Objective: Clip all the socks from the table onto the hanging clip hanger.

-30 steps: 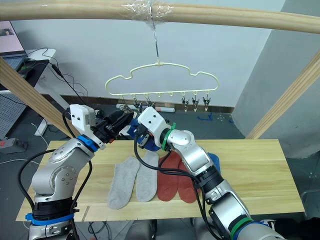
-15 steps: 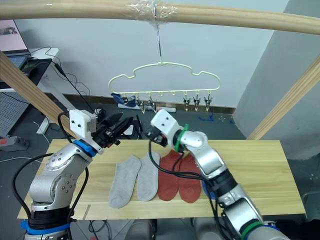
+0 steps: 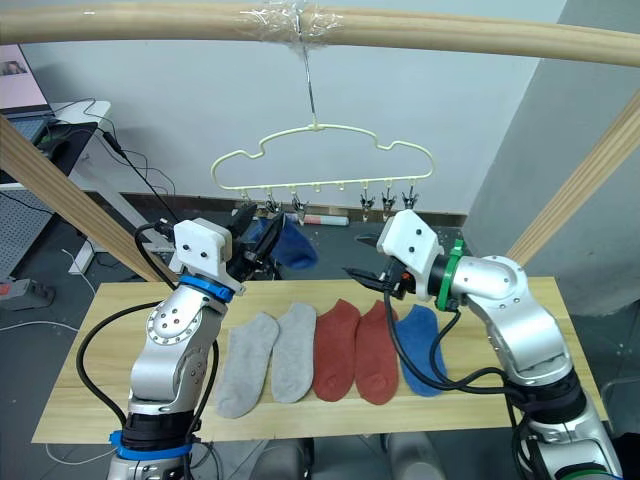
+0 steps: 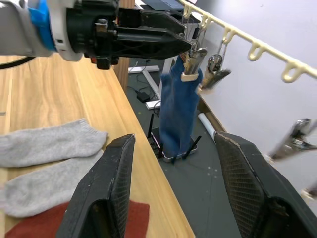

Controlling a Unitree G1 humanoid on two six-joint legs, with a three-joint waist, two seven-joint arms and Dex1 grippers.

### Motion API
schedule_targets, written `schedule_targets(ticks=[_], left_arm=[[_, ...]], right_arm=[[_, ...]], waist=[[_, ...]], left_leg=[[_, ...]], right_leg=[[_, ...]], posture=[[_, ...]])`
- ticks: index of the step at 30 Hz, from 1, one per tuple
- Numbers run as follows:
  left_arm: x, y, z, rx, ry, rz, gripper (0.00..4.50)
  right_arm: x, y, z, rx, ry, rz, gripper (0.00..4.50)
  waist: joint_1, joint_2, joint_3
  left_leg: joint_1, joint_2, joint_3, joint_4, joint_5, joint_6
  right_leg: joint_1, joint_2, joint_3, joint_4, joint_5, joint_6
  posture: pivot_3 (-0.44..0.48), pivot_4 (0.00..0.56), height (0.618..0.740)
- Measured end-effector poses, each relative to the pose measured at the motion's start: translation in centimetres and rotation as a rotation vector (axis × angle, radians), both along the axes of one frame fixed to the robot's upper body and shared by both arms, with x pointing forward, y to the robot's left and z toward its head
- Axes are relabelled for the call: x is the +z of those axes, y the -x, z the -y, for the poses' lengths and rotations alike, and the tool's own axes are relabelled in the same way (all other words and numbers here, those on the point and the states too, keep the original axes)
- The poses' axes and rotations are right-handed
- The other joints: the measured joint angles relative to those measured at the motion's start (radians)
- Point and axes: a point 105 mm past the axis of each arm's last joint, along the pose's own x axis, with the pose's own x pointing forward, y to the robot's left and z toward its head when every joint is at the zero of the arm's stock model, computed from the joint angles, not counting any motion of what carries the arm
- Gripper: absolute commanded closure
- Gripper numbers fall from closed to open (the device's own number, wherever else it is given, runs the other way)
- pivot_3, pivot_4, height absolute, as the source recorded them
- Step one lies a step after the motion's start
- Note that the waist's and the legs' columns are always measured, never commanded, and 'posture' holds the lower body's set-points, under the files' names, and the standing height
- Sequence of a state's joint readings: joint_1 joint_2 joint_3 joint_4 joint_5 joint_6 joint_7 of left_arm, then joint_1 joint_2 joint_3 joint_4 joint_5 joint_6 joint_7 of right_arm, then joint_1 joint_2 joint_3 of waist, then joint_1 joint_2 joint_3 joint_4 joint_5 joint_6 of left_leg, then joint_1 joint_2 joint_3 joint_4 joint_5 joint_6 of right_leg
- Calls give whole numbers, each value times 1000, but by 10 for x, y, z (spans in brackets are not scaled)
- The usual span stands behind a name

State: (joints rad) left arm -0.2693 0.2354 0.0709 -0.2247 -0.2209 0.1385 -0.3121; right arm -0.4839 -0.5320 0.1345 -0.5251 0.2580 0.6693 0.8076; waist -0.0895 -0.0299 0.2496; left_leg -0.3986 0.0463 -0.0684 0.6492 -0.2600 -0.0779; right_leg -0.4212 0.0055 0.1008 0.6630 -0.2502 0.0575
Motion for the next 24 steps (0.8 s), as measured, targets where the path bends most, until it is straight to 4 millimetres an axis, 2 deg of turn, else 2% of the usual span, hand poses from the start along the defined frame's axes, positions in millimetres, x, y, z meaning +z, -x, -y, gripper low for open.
schedule_targets(ticks=[2,6,11,20,24], left_arm=[[-2,-1,3,-6,7,-2,3056],[-9,-5,2,17,19,-24,3056],[-6,-9,2,46,36,-6,3056],[-15,-16,2,74,71,-33,3056],[-11,-18,1,83,84,-11,3056]], right_arm=[[1,2,1,-1,3,-10,1812],[0,4,5,-9,10,-31,1812],[0,4,9,-28,9,-38,1812],[1,4,9,-28,7,-38,1812],[1,4,10,-33,7,-36,1812]], waist=[[-1,0,0],[-2,0,2],[-4,0,3],[-10,-1,4],[-13,0,5]], left_leg=[[0,0,0,0,0,0],[0,0,0,0,0,0],[0,0,0,0,0,0],[0,0,0,0,0,0],[0,0,0,-1,0,0]], right_leg=[[0,0,0,0,0,0],[0,0,0,0,0,0],[0,0,0,-1,0,0],[0,0,0,-1,0,0],[0,0,0,-2,0,0]], posture=[[-174,274,740],[-181,275,740],[-184,274,740],[-187,275,740],[-189,276,740]])
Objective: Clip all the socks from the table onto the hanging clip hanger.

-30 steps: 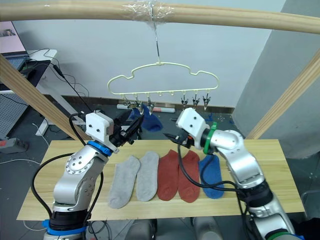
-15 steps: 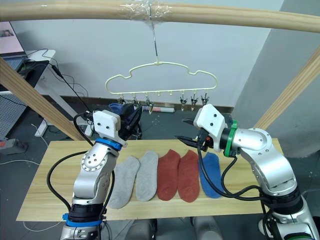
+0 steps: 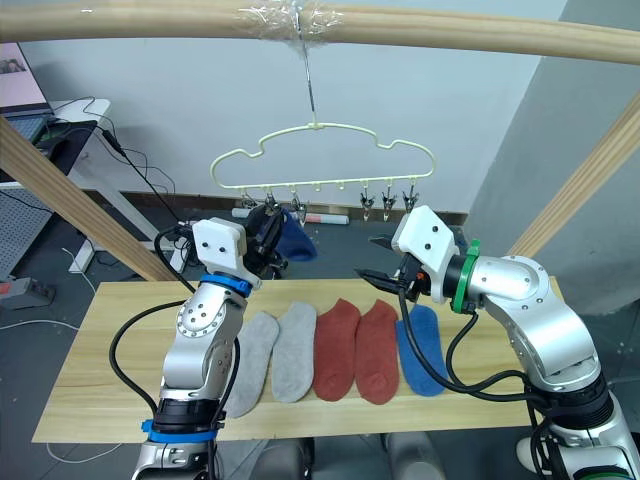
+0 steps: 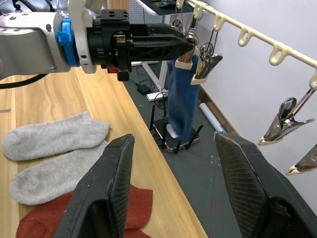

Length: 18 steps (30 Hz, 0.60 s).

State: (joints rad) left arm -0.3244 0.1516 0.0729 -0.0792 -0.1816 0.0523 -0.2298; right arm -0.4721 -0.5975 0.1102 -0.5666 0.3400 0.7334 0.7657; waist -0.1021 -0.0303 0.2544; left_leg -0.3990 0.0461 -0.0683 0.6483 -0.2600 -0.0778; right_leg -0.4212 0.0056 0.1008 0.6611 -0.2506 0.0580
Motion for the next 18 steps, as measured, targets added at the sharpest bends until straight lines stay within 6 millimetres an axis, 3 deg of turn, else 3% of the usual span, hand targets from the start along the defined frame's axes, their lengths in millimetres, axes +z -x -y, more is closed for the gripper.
schedule_targets(ticks=[9,18], left_arm=[[-5,3,-3,7,1,-6,3056],[8,-3,-1,16,18,25,3056]], right_arm=[[0,0,0,-1,2,1,1812],[2,1,-2,13,6,8,1812]], waist=[[-4,0,1],[-6,0,2]], left_leg=[[0,0,0,-1,0,0],[0,0,0,-2,0,0]], right_leg=[[0,0,0,-1,0,0],[0,0,0,-2,0,0]], posture=[[-183,274,740],[-186,273,740]])
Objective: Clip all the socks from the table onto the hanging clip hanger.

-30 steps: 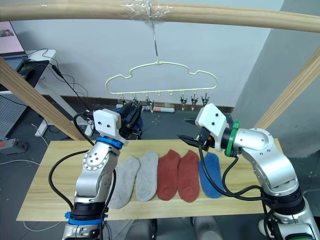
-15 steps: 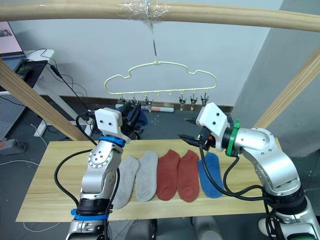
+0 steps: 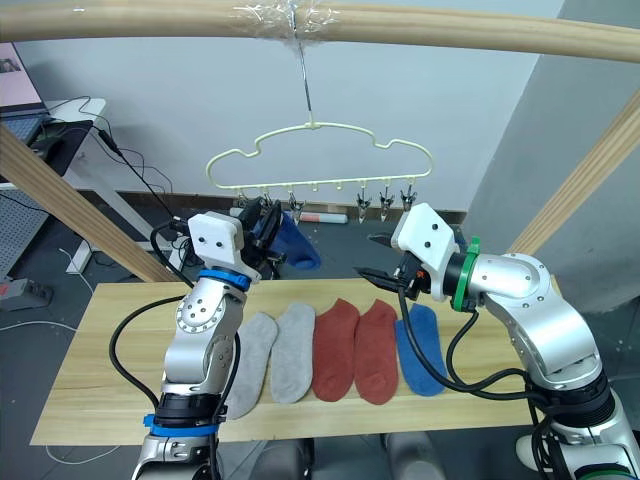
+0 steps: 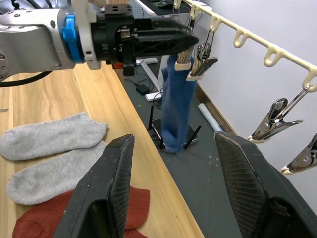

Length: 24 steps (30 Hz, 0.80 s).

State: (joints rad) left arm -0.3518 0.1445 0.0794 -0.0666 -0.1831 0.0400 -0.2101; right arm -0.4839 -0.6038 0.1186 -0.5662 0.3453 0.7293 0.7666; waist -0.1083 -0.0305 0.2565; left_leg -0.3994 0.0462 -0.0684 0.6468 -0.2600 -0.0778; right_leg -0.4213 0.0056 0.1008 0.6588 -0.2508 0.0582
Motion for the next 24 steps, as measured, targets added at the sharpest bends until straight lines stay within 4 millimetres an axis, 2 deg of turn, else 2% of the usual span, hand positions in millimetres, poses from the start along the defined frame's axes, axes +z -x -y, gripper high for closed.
schedule_targets(ticks=[13,14,18,21,24], left_arm=[[2,-1,1,-1,17,2,3056],[2,-1,1,-2,18,2,3407],[4,-2,2,-6,23,9,4194],[5,-2,2,-8,25,12,4491],[6,-2,3,-11,28,14,4491]], right_arm=[[0,1,-1,11,-3,-6,1812],[0,1,-1,10,-3,-6,1812],[0,1,-1,9,-4,-5,1812],[0,1,-1,9,-4,-4,1812],[0,1,-1,9,-4,-3,1812]], waist=[[0,0,1],[0,0,2],[0,0,3],[-1,0,3],[-1,0,3]], left_leg=[[0,0,0,0,0,0],[0,0,0,0,0,0],[0,0,0,0,0,0],[0,0,0,0,0,0],[0,0,0,0,0,0]], right_leg=[[0,0,0,0,0,0],[0,0,0,-1,0,1],[0,0,0,-1,-1,1],[0,0,0,-1,-1,1],[0,0,0,-1,-1,1]], posture=[[-185,272,740],[-185,272,740],[-185,270,740],[-184,269,740],[-181,270,740]])
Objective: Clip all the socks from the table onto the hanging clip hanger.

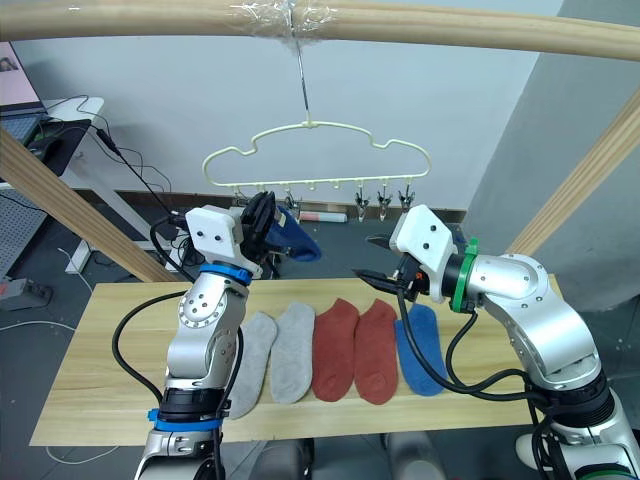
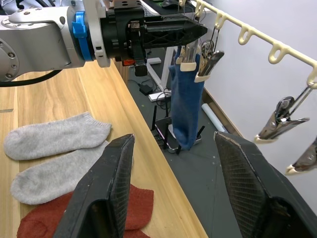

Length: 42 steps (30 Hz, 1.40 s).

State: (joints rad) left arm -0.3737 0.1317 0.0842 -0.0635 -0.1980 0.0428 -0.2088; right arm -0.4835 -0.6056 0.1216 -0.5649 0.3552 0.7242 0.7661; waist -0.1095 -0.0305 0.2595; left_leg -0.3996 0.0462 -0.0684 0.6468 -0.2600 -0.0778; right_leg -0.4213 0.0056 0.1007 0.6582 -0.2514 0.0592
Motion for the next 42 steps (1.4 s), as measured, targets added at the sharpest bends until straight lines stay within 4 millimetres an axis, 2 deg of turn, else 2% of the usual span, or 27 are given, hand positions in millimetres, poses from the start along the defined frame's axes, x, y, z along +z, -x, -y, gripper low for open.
schedule_targets(ticks=[4,7,10,11,15,17,21,26,29,37,38,40,42], left_arm=[[0,0,0,-1,-1,-4,4491],[0,0,-1,1,-9,-6,4500],[1,0,-4,1,-31,-6,4500],[2,1,-4,-3,-40,-6,4500],[2,2,-6,-16,-74,-18,4500],[3,3,-6,-26,-76,-18,4500],[2,3,-6,-54,-82,-42,4500],[4,2,-8,-72,-96,-51,4500],[5,2,-10,-76,-96,-55,4500],[6,4,-10,-120,-100,-84,4500],[6,4,-11,-126,-97,-92,4500],[6,4,-13,-128,-94,-97,4500],[7,5,-14,-141,-86,-103,4500]], right_arm=[[-6,-1,3,-21,19,-2,1812],[-34,-6,14,-106,53,-75,1261],[-70,-12,31,-242,87,-152,213],[-85,-14,37,-294,103,-180,47],[-137,-20,53,-470,130,-244,47],[-153,-24,56,-515,127,-254,47],[-178,-31,61,-582,125,-262,47],[-197,-39,66,-668,106,-331,47],[-200,-42,67,-694,76,-364,618],[-203,-41,61,-678,46,-424,3318],[-202,-40,59,-669,46,-426,3784],[-201,-40,58,-657,50,-418,4346],[-199,-38,56,-633,63,-405,4449]], waist=[[0,0,0],[1,0,0],[0,0,0],[1,0,0],[0,1,1],[0,1,2],[0,2,2],[0,2,2],[1,2,2],[2,2,2],[2,2,2],[2,2,2],[2,2,2]], left_leg=[[0,0,0,0,0,0],[0,0,0,0,0,0],[0,0,0,-1,0,0],[0,0,0,0,0,0],[0,0,1,0,0,0],[0,0,1,0,0,0],[1,0,1,0,0,0],[1,0,1,-1,0,0],[0,0,1,0,0,0],[1,0,0,0,0,0],[1,0,0,0,0,0],[1,0,0,0,0,0],[1,0,0,0,0,0]], right_leg=[[0,0,0,0,0,0],[0,0,0,-1,0,0],[0,0,0,-1,-1,1],[0,0,0,-1,-1,1],[0,0,1,0,-2,3],[0,0,1,0,-2,3],[0,0,1,0,-2,3],[0,0,1,0,-1,2],[0,0,1,0,-1,1],[0,0,1,0,-2,3],[0,0,1,0,-2,3],[0,0,1,0,-2,3],[0,0,1,0,-2,3]], posture=[[-174,269,740],[-174,269,740],[-158,271,740],[-155,272,740],[-146,271,740],[-142,271,740],[-130,268,740],[-116,266,740],[-113,265,740],[-108,262,740],[-108,262,740],[-105,262,740],[-104,263,740]])
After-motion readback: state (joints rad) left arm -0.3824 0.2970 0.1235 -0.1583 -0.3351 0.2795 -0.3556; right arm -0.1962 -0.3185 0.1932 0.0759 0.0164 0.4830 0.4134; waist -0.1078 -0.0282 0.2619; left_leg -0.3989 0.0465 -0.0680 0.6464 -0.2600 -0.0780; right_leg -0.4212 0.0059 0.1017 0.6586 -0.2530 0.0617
